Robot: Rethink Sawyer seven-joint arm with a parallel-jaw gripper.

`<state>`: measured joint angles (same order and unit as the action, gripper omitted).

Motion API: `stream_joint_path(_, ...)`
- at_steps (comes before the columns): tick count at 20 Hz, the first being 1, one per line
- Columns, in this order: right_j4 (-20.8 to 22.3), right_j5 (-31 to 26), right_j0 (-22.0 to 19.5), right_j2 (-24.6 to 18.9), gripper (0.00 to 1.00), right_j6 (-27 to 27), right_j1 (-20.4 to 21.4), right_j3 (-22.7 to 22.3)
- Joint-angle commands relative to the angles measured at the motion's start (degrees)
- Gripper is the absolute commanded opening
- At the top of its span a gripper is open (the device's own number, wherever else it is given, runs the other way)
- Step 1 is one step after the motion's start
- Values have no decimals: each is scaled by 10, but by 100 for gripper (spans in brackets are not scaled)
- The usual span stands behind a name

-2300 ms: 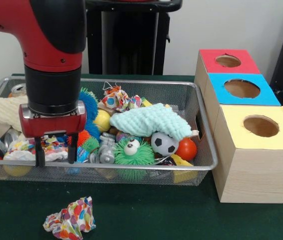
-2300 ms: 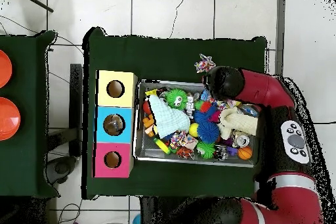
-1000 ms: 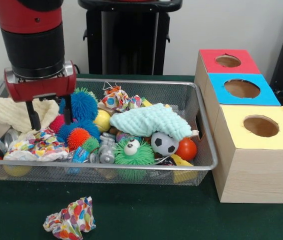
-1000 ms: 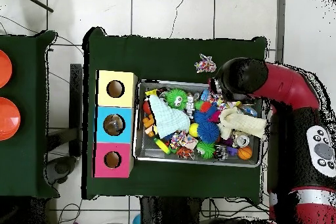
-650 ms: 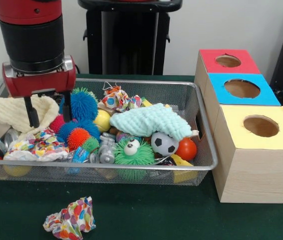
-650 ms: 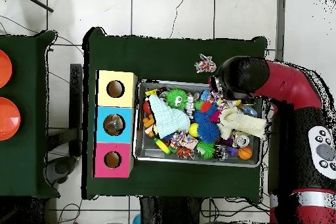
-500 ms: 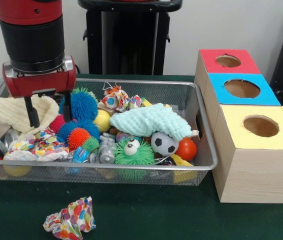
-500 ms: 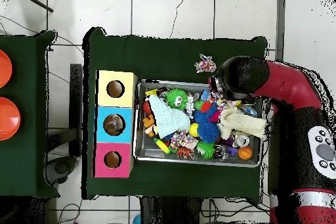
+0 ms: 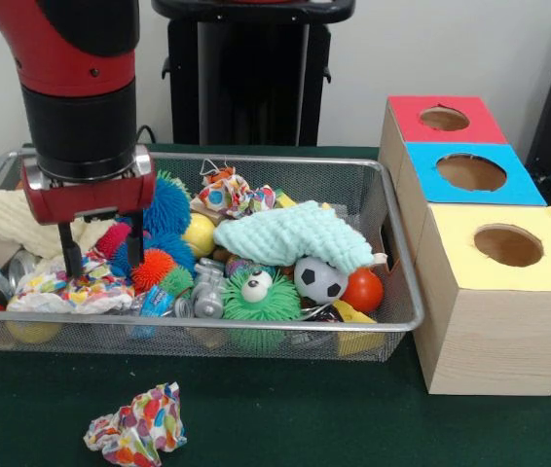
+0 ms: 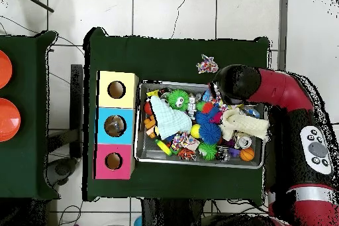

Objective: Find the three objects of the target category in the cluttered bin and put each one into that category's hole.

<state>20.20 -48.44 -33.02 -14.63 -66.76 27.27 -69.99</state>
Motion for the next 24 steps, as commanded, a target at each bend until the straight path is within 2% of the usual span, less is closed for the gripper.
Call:
stream_joint_path(1,37,66,-14,-36,100,36,-33,-83)
stream_joint_path(3,40,78,-17,-38,100,35,-29,-94)
stream_joint_path(4,52,91,-60,-37,100,71,-56,-81)
stream_joint_path(5,54,95,-65,-38,100,75,-61,-79)
stream_joint_path(10,67,114,-71,-43,100,66,-69,-87)
stream_joint_path(19,61,76,-76,-56,100,62,-72,-80)
stream_joint_path(24,72,100,-67,-42,100,30,-60,-96)
